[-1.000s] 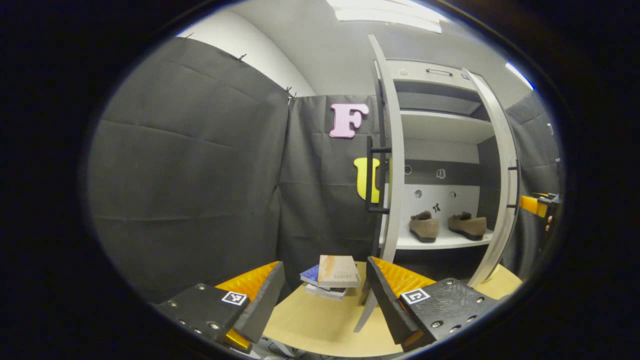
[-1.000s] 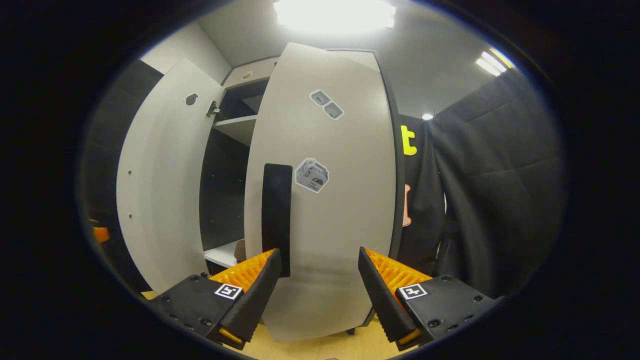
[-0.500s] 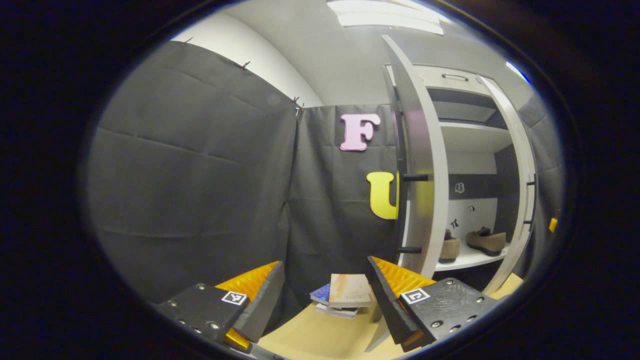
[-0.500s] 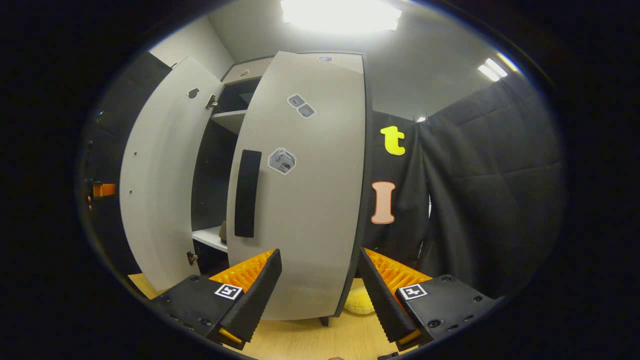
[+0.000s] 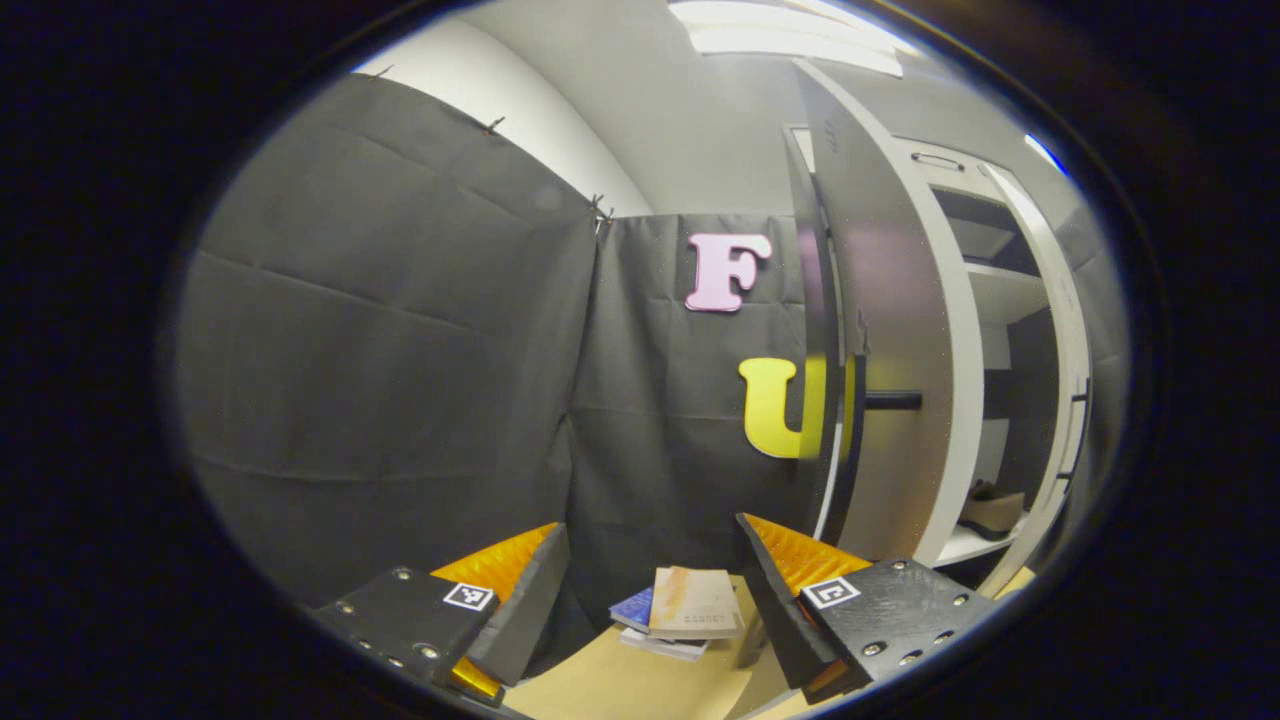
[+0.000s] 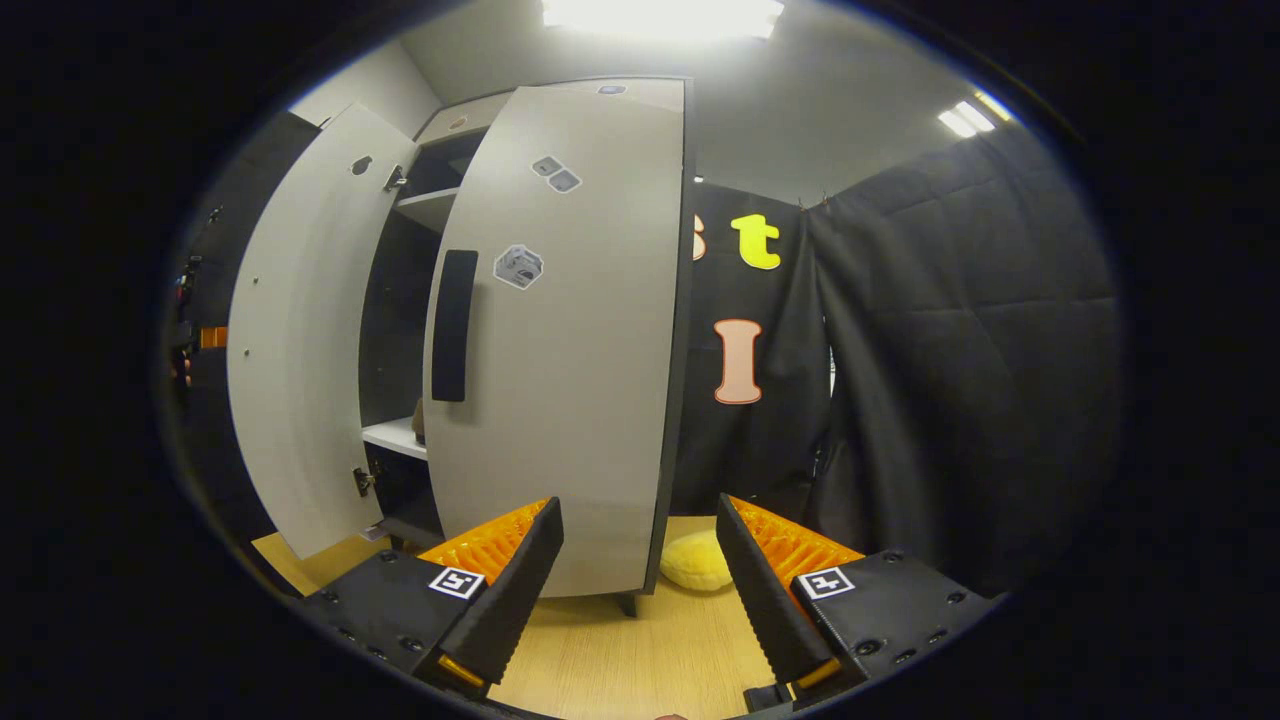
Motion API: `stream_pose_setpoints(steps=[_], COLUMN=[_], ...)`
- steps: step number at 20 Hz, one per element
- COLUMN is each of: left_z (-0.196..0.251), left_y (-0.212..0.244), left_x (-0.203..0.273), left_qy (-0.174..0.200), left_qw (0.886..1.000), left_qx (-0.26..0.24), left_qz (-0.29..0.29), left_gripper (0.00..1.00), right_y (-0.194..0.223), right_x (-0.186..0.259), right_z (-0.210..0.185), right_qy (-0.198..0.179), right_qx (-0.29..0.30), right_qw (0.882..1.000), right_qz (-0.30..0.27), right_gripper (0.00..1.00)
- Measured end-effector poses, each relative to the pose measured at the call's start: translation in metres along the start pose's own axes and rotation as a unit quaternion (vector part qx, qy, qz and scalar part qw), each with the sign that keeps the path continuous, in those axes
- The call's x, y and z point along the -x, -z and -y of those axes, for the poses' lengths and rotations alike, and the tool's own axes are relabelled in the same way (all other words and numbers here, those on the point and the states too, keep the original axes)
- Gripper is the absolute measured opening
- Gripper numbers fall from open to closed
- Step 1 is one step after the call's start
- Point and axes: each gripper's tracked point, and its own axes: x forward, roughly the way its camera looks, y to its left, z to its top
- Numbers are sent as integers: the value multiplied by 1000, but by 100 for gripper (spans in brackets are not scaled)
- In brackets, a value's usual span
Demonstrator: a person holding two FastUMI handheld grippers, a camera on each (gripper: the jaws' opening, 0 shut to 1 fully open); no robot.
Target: Grab one shoe with the right hand and put it into the shoe cabinet, grab the other shoe with the left hand and put it into the shoe cabinet; then close the right door with the right hand and the left door with the left hand.
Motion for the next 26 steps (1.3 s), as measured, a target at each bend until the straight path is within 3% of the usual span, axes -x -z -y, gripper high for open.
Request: stream_pose_setpoints(steps=[8,16,26], left_z=[21,89,149], left_y=[0,-1,3], left_x=[3,20,23], left_qy=[11,88,139], left_qw=[1000,996,990], left_qx=[-13,-13,6], left_qz=[0,12,11], left_gripper=[100,100,100], right_y=[17,16,19], right_x=[-3,-1,8], right_z=[-3,-15,-13], right_qy=[-9,-17,-7], right_qx=[-14,-17,-13], right_qw=[1000,1000,1000], right_qz=[-16,-18,-23], right_gripper=[98,98,98])
